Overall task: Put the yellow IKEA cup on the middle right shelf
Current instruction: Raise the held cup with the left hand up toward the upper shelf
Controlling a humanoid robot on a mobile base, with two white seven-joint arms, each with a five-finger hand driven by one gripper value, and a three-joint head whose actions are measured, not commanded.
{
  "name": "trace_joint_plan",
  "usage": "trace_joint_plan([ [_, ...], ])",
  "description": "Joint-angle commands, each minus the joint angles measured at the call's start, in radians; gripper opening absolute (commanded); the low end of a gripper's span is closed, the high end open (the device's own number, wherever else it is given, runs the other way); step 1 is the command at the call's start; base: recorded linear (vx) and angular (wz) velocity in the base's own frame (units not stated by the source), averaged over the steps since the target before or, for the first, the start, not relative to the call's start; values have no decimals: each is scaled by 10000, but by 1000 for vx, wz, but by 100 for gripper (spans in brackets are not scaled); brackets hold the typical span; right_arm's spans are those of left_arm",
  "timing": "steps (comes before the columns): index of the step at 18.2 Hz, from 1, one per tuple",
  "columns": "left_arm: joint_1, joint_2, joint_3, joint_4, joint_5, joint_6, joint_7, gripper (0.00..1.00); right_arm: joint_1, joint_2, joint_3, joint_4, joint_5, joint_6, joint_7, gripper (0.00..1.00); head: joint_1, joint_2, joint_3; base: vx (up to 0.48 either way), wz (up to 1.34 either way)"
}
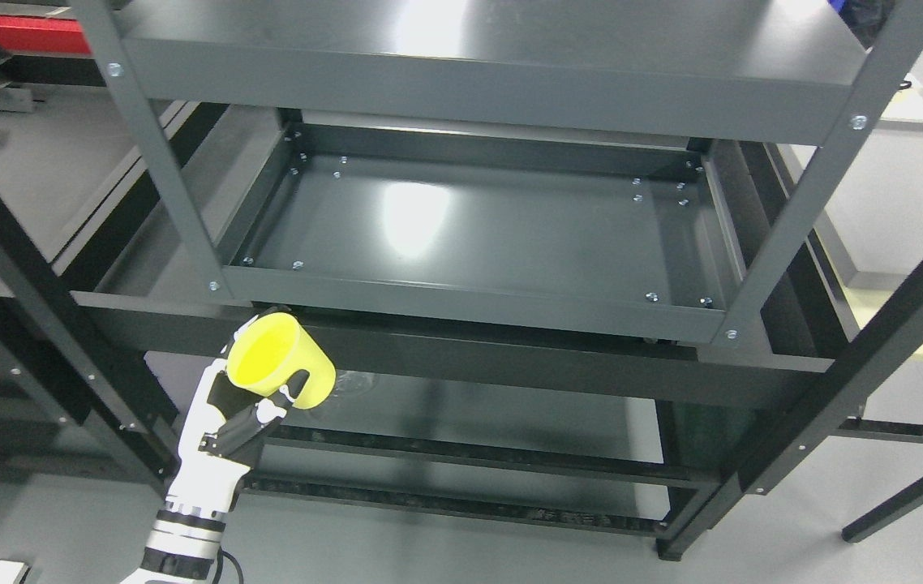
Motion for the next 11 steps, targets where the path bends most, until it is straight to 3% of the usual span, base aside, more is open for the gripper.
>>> trace_joint_plan([
  [1,185,175,-1096,56,-44,-77,-27,2,140,-175,169,1,-245,7,-8,99,0,0,0,51,-135],
  [5,-137,183,-1954,41,-472,-626,-42,3,140,-175,169,1,-245,7,-8,99,0,0,0,65,-88],
  [11,-1071,2129,-4697,-35,-596,-2880,-27,4,140,-175,169,1,-245,7,-8,99,0,0,0,66,-102],
])
